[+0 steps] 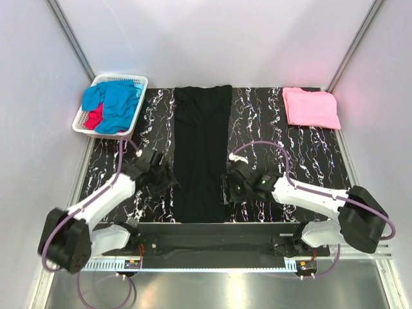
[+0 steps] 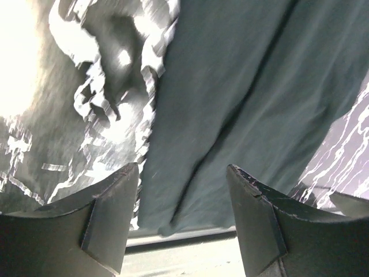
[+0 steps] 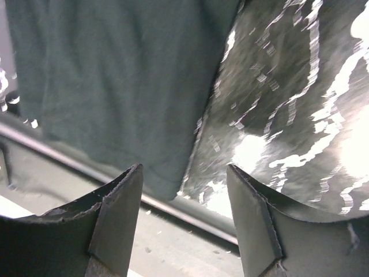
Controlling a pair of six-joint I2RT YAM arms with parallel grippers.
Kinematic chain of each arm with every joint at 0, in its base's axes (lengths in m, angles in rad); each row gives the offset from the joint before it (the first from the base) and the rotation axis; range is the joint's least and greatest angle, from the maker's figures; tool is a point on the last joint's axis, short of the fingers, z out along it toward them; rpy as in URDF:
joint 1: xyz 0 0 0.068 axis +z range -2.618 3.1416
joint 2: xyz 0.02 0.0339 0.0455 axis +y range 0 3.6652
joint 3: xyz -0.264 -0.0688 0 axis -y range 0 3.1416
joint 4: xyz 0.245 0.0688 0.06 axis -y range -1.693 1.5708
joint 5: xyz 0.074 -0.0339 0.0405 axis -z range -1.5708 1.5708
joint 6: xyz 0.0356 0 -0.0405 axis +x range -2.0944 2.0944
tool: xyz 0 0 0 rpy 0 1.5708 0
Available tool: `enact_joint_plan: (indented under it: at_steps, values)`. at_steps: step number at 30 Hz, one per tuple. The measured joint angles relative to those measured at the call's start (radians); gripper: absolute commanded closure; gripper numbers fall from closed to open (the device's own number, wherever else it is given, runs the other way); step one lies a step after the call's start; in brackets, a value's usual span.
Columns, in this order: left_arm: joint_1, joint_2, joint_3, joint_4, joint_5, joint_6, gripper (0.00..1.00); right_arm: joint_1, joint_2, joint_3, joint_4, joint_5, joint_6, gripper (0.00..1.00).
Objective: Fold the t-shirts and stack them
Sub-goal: Fold the tshirt
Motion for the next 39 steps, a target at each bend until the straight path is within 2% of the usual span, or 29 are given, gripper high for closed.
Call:
enact_joint_plan:
  at_steps: [7,19,24,29,39]
  values:
    - [0.0,-0.206,-0.223,0.047,0.046,-0.099,0.33,0.052,-0.028,-0.106,0.103,-0.079,0.095,0.33]
    - [0.0,-0.105,-0.325,0.298,0.242,-0.202,0.35,0.087,-0.011,-0.193,0.287,-0.154,0.187,0.33]
    - [0.0,-0.084,-0.329,0.328,0.26,-0.23,0.37,0.089,0.011,-0.224,0.317,-0.157,0.214,0.33]
    - [0.0,-0.117,-0.332,0.28,0.226,-0.249,0.39,0.09,0.012,-0.237,0.347,-0.157,0.228,0.33]
    - [0.0,-0.298,-0.332,0.002,0.067,-0.262,0.4,0.09,0.05,-0.241,0.425,-0.183,0.253,0.33]
